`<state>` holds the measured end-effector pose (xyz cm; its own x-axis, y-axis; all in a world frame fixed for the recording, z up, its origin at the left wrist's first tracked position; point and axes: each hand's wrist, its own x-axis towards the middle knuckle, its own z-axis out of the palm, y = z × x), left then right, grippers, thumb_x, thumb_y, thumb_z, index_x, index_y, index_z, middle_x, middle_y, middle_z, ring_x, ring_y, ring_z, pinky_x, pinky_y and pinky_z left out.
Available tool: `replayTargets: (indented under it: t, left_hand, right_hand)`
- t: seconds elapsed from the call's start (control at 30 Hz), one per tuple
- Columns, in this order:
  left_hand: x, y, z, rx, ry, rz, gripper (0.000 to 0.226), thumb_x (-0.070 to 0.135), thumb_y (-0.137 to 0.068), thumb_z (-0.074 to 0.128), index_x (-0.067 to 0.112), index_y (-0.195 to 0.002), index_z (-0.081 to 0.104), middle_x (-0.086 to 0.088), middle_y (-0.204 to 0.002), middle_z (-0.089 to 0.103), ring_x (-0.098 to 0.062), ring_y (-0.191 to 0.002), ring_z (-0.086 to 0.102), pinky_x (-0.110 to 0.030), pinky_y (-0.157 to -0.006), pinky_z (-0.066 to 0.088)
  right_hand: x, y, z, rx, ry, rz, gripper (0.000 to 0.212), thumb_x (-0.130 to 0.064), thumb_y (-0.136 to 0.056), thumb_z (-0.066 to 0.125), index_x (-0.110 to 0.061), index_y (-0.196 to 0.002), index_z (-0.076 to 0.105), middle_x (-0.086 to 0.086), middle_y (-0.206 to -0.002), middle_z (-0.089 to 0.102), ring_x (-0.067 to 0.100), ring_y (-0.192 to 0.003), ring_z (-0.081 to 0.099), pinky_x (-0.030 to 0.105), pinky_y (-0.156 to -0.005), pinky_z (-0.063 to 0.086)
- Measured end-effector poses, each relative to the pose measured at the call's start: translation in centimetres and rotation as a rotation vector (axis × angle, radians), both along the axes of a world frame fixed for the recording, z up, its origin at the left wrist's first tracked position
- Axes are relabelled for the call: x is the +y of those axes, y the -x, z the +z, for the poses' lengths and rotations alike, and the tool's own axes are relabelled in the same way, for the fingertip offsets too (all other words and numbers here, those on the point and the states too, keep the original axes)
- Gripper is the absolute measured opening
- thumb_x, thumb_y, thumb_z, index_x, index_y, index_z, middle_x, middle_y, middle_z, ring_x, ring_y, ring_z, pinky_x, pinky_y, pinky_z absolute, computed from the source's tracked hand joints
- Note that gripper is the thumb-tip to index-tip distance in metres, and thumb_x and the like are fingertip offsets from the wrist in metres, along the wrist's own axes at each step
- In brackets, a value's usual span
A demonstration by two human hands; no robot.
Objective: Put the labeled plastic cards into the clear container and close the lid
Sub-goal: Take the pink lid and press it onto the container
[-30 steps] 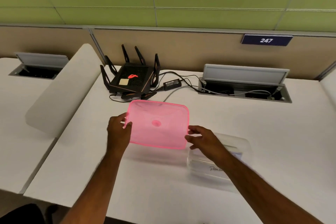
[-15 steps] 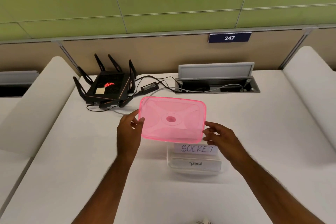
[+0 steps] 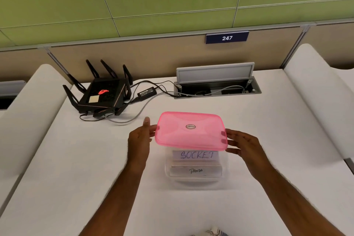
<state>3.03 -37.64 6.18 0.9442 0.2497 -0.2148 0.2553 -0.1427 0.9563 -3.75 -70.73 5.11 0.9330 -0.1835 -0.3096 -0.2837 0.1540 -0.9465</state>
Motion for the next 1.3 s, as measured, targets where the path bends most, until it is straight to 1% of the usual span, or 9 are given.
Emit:
replayTargets:
  t: [0.1,0.17,0.23,0.33,0.47,0.63,0.8,1.03,1.3]
  left_hand:
    - [-0.1,0.2,-0.8,0.027,-0.063,-0.036,0.022,0.048,-0.088,0.075,0.027,-0.087,0.082,0.011,-0.087,0.081,-0.001,-0.084,0.075,-0.029,-0.078,0.057]
    - [-0.1,0.7,-1.5,0.035,-0.057,-0.068,0.012,0.036,-0.081,0.083,0.026,-0.087,0.080,0.010,-0.087,0.081,-0.003,-0.085,0.076,-0.023,-0.077,0.056]
    - [-0.1,1.2,-2.3,0.071,-0.056,-0.099,0.015,0.029,-0.079,0.086,0.026,-0.092,0.078,0.009,-0.088,0.082,-0.003,-0.086,0.076,-0.021,-0.077,0.054]
    - [-0.1,2.0,-3.7,0.133,-0.110,-0.144,0.026,0.023,-0.081,0.085,0.029,-0.104,0.075,0.009,-0.087,0.081,-0.004,-0.086,0.076,-0.027,-0.082,0.057]
    - [-0.2,3.1,-5.0,0.171,-0.217,-0.198,0.027,0.020,-0.086,0.082,0.025,-0.112,0.077,0.005,-0.094,0.080,-0.013,-0.090,0.075,-0.034,-0.087,0.058]
    - [0.0,3.8,-5.5,0.187,-0.283,-0.193,0.026,0.022,-0.087,0.081,0.025,-0.112,0.076,0.006,-0.096,0.076,-0.012,-0.087,0.073,-0.028,-0.080,0.051]
    - [0.0,4.2,-6.1,0.233,-0.335,-0.240,0.026,0.021,-0.089,0.078,0.020,-0.115,0.077,0.005,-0.099,0.075,-0.018,-0.096,0.071,-0.031,-0.087,0.053]
    - [-0.6,4.2,-6.4,0.234,-0.415,-0.269,0.023,0.022,-0.091,0.075,0.015,-0.112,0.077,0.005,-0.110,0.073,-0.018,-0.110,0.067,-0.030,-0.095,0.049]
    - [-0.4,3.9,-6.5,0.244,-0.405,-0.289,0.026,0.023,-0.091,0.075,0.017,-0.116,0.076,0.005,-0.107,0.074,-0.018,-0.110,0.067,-0.030,-0.096,0.050]
  right_hand:
    - [-0.7,0.3,-0.8,0.005,0.030,0.004,0.023,-0.018,-0.101,0.060,-0.019,-0.116,0.077,0.006,-0.113,0.078,0.027,-0.105,0.075,0.048,-0.088,0.060]
    - [-1.0,0.4,-1.6,0.023,0.079,-0.010,0.019,-0.019,-0.098,0.066,-0.022,-0.113,0.077,0.003,-0.107,0.080,0.024,-0.102,0.075,0.044,-0.084,0.061]
    - [-1.1,0.6,-2.4,0.046,0.122,-0.020,0.021,-0.019,-0.094,0.072,-0.023,-0.115,0.073,0.000,-0.104,0.080,0.022,-0.099,0.075,0.041,-0.079,0.061]
    - [-1.0,0.9,-3.6,0.076,0.166,-0.008,0.034,-0.011,-0.091,0.075,-0.017,-0.124,0.068,-0.003,-0.108,0.080,0.017,-0.092,0.075,0.036,-0.073,0.058]
    - [-1.0,1.6,-4.8,0.095,0.283,0.040,0.033,-0.012,-0.090,0.077,-0.018,-0.121,0.072,-0.003,-0.109,0.078,0.022,-0.088,0.075,0.029,-0.069,0.059]
    - [-0.8,2.0,-5.4,0.126,0.352,0.049,0.029,-0.018,-0.086,0.081,-0.022,-0.114,0.074,-0.007,-0.102,0.077,0.020,-0.078,0.074,0.037,-0.076,0.063]
    - [-0.6,2.6,-6.4,0.156,0.411,0.084,0.031,-0.017,-0.086,0.081,-0.014,-0.117,0.073,0.001,-0.099,0.075,0.017,-0.070,0.073,0.041,-0.076,0.064]
    - [-0.2,2.9,-6.9,0.169,0.505,0.101,0.042,-0.022,-0.085,0.083,-0.011,-0.123,0.069,0.006,-0.113,0.068,0.028,-0.086,0.072,0.052,-0.085,0.060]
    - [-0.1,2.9,-6.9,0.211,0.485,0.101,0.044,-0.021,-0.084,0.083,-0.008,-0.124,0.068,0.008,-0.112,0.069,0.031,-0.084,0.072,0.055,-0.085,0.059]
